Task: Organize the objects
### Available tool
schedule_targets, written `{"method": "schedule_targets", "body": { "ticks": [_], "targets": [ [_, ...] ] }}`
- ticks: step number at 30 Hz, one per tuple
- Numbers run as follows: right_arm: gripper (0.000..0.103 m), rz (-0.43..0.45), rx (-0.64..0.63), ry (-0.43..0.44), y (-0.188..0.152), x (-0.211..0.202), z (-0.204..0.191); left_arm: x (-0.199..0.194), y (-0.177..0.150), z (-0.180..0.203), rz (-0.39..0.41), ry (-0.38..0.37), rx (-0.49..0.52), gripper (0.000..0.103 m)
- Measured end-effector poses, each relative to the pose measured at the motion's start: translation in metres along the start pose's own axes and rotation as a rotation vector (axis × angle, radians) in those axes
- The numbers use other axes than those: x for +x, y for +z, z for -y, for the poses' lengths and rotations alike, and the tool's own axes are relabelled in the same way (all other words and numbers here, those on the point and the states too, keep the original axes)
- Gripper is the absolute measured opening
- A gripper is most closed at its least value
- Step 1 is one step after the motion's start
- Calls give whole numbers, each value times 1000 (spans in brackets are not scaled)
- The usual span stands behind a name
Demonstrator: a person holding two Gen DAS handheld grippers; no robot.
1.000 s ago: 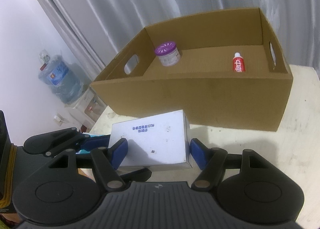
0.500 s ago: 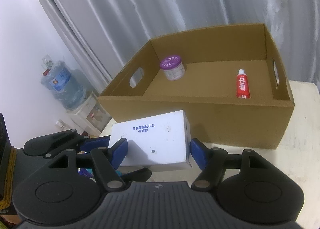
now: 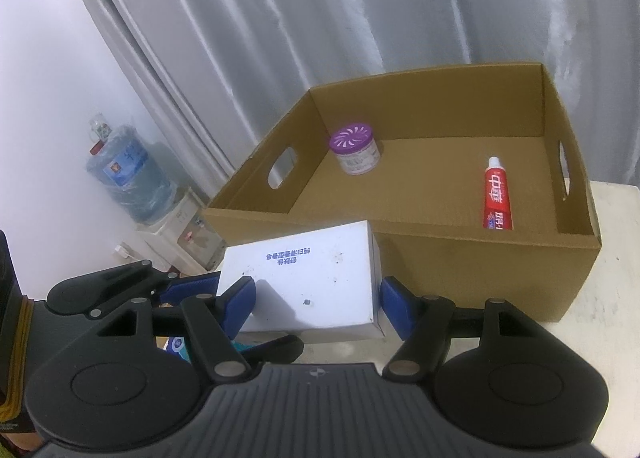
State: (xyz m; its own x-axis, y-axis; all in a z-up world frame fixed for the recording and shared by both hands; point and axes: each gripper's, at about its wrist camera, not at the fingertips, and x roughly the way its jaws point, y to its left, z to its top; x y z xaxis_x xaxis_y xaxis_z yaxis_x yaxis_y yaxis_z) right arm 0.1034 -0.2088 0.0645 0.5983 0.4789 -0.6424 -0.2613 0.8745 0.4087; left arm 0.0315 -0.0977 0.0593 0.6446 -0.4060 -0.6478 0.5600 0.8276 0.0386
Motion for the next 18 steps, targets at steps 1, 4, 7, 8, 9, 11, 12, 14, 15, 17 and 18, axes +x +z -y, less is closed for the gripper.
{"method": "schedule_targets", "body": {
  "ticks": [1,4,7,8,9,11,12,14,15,17,18],
  "targets": [
    [73,0,0,2,1,1,0,0,1,0,0,1,0,66],
    [73,0,4,6,3,2,0,1,3,-3,1,5,-1,66],
    [73,0,4,8,5,3,0,2,4,-3,1,9,-2,66],
    [73,0,4,8,5,3,0,3,5,-4,1,10,-2,66],
    [73,-1,5,7,5,3,0,3,5,-4,1,11,-1,66],
    [73,-4,5,6,7,5,1,4,7,-4,0,12,-1,66],
    [73,-4,5,6,8,6,1,5,8,-5,-1,11,-3,66],
    [73,-3,5,6,10,6,1,7,9,-6,-1,13,-2,66],
    [73,-3,6,6,10,6,1,6,10,-5,-1,14,1,66],
    [73,-1,7,7,13,8,3,7,12,-5,-2,16,3,66],
    [73,0,7,7,14,8,4,8,13,-5,-2,16,5,66]
  ]
}}
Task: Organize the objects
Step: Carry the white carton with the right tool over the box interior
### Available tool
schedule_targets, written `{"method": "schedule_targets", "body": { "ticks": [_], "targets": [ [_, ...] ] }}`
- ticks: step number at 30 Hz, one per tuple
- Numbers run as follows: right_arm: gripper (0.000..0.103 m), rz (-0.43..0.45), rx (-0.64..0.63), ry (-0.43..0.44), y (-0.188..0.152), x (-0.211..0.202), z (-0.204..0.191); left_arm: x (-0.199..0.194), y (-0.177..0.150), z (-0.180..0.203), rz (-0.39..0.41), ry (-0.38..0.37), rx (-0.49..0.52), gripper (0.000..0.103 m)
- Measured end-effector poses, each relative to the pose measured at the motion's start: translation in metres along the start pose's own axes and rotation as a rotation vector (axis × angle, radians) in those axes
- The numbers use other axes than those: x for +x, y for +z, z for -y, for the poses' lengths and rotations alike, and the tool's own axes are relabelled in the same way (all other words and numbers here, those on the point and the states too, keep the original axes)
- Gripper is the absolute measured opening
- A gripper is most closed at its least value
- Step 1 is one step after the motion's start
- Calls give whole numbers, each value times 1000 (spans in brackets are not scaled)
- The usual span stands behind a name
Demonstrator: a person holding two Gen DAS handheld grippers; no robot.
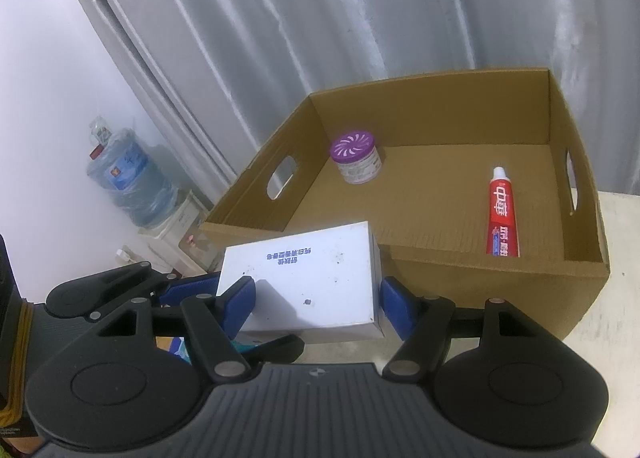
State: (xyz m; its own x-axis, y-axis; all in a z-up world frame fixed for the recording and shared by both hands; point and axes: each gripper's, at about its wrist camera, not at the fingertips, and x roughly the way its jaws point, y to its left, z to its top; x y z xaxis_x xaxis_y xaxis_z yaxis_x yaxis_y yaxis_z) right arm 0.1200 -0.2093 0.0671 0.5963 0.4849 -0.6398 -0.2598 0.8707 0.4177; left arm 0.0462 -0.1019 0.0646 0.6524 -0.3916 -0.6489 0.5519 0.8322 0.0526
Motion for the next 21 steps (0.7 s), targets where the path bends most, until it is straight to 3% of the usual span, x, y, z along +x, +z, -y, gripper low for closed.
{"method": "schedule_targets", "body": {
  "ticks": [21],
  "targets": [
    [73,17,-3,4,33,1,21,15,30,6,21,19,-20,66]
  ]
}}
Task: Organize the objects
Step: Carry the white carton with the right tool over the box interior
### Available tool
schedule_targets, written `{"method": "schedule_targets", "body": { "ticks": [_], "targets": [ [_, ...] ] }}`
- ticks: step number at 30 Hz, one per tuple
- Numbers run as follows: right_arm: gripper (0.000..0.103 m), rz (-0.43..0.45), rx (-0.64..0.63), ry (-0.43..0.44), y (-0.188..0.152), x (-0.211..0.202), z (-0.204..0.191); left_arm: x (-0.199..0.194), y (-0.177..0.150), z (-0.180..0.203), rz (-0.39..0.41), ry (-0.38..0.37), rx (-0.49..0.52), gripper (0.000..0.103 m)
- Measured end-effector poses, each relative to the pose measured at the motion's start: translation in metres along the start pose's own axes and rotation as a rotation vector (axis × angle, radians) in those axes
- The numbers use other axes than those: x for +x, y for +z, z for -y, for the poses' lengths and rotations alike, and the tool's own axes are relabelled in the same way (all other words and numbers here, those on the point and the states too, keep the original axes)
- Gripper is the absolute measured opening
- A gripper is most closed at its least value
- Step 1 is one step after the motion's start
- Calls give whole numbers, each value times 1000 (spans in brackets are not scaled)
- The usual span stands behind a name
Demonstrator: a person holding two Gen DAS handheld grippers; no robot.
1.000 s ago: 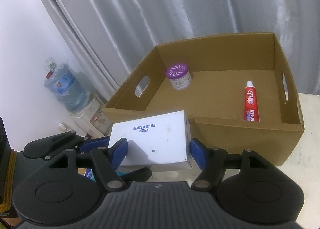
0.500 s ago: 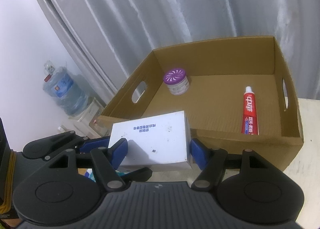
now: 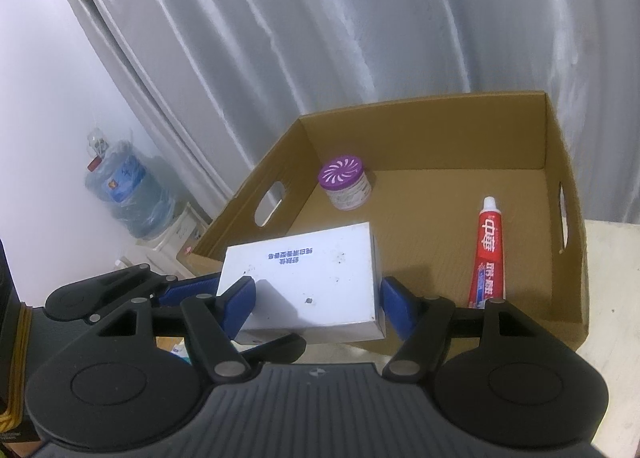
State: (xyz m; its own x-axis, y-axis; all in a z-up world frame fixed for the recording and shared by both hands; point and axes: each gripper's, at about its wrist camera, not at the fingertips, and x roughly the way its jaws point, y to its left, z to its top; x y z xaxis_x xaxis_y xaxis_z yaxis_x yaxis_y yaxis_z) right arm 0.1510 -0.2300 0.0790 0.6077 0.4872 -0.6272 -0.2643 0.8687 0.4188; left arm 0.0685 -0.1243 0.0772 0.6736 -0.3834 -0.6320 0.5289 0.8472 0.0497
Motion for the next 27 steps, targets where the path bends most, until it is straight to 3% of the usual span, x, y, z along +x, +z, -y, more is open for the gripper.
{"method": "schedule_targets", "body": {
  "ticks": [27],
  "targets": [
    [73,-8,-17,-35,23,-8,17,12,18,10,26,-19,-30,66]
  ]
}}
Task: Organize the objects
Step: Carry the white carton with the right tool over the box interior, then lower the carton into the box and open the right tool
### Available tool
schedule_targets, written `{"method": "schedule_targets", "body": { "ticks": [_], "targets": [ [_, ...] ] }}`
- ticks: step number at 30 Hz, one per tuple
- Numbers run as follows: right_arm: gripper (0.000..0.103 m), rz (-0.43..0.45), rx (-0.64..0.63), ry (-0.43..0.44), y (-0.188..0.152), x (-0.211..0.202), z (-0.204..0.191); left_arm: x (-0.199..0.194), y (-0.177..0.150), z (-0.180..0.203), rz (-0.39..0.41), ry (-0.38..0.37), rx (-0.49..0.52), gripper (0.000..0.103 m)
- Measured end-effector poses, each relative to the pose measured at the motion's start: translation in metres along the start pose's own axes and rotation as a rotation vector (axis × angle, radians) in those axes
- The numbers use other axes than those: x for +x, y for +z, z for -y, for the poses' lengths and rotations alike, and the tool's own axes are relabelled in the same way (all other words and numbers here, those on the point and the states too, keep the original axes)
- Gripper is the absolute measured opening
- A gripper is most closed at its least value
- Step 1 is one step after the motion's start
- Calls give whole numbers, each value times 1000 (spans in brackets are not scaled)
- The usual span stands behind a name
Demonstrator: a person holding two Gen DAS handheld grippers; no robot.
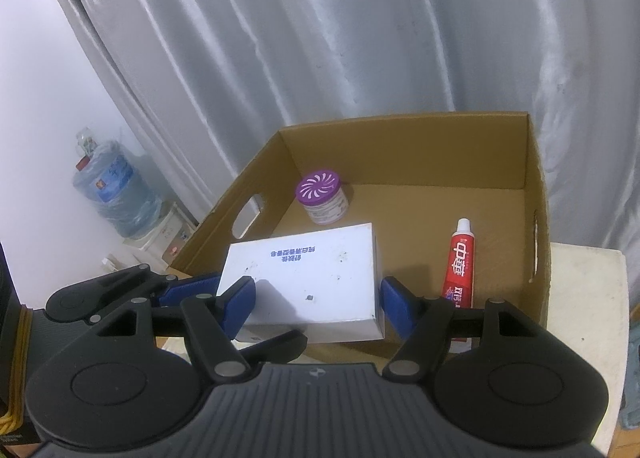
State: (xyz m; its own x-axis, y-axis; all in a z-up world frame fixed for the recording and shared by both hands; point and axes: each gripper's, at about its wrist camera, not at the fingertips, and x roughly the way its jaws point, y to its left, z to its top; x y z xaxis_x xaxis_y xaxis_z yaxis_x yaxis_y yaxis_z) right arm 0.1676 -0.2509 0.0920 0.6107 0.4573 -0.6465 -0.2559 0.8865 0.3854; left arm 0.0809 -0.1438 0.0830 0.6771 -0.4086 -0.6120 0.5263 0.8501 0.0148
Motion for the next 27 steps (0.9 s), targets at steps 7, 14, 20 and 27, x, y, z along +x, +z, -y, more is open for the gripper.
{"method": "schedule_targets", "body": {
  "ticks": [7,14,20,27],
  "targets": [
    [73,-3,4,2,4,3,2,4,2,-2,-3,4,0,66],
    [73,-4,33,14,7,10,5,13,7,-11,-22,-2,7,66],
    [73,-29,62,10,23,30,18,42,27,-21,-71,-9,19,66],
    [73,-106,88,-4,65,74,46,105,68,-46,-194,-41,11,66]
  ]
}}
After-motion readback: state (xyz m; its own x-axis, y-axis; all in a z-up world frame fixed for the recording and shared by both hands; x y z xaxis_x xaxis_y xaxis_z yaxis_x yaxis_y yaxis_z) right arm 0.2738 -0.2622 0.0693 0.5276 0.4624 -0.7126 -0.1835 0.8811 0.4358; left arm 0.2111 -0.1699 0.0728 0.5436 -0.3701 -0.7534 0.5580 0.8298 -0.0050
